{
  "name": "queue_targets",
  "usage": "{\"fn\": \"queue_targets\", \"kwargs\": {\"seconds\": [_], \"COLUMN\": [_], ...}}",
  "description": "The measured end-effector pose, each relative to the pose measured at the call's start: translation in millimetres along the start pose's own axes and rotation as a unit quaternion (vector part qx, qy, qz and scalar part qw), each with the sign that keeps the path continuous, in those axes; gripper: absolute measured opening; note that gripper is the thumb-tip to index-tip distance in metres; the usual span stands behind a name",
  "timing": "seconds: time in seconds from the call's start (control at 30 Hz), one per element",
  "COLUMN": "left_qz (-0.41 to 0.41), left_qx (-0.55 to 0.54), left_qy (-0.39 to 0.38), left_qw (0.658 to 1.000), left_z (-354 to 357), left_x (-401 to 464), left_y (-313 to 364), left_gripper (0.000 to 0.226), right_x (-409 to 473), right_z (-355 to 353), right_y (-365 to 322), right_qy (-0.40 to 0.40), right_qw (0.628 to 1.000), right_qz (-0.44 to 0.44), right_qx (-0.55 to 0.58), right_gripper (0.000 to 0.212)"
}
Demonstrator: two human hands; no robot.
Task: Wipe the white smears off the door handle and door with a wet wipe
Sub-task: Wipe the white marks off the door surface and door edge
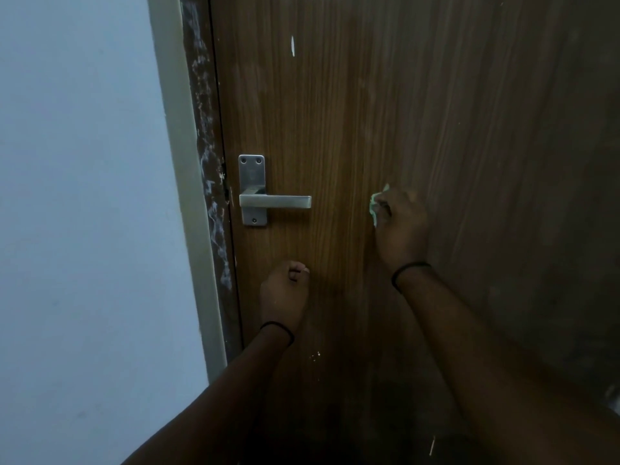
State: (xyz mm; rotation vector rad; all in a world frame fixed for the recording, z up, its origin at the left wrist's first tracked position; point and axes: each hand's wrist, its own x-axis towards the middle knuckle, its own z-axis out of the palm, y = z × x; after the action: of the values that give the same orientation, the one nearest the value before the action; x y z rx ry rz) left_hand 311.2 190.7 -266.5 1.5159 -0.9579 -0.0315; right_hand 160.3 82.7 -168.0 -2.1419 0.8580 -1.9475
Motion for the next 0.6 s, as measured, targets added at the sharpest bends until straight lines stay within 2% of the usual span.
{"fn": "queue_targets", "kwargs": {"seconds": [0.17,0.23,0.3,0.4,0.5,0.6], "left_qz": [-0.013,-0.024,-0.028,-0.034,-0.057,-0.081], "left_qx": [-0.022,-0.016,-0.005,0.031,0.065,0.064], "left_qy": [0.025,0.032,0.032,0.048,0.057,0.061], "left_qw": [0.999,0.999,0.999,0.998,0.995,0.993], "left_z": [-7.7,-15.0,-22.1,-35.4,-47.9,-56.5], "left_x": [-5.0,-9.0,-12.9,-14.7,-13.9,-14.1], "left_y": [-6.4,-12.6,-19.1,-31.7,-43.8,-51.8], "left_gripper": [0.014,0.018,0.018,0.015,0.010,0.022], "right_x": [-47.5,-80.3,-103.0,-113.2,-106.8,-100.8], "right_z": [10.7,21.8,36.5,61.4,84.0,107.7], "right_y": [8.2,11.5,9.8,-10.7,-42.7,-73.3], "right_qy": [-0.028,-0.073,-0.152,-0.239,-0.234,-0.229], "right_qw": [0.998,0.993,0.983,0.968,0.972,0.970], "right_qz": [0.057,0.093,0.105,0.075,0.000,-0.077], "right_qx": [-0.016,-0.004,0.013,-0.021,-0.009,0.001], "right_gripper": [0.005,0.012,0.024,0.019,0.011,0.010]}}
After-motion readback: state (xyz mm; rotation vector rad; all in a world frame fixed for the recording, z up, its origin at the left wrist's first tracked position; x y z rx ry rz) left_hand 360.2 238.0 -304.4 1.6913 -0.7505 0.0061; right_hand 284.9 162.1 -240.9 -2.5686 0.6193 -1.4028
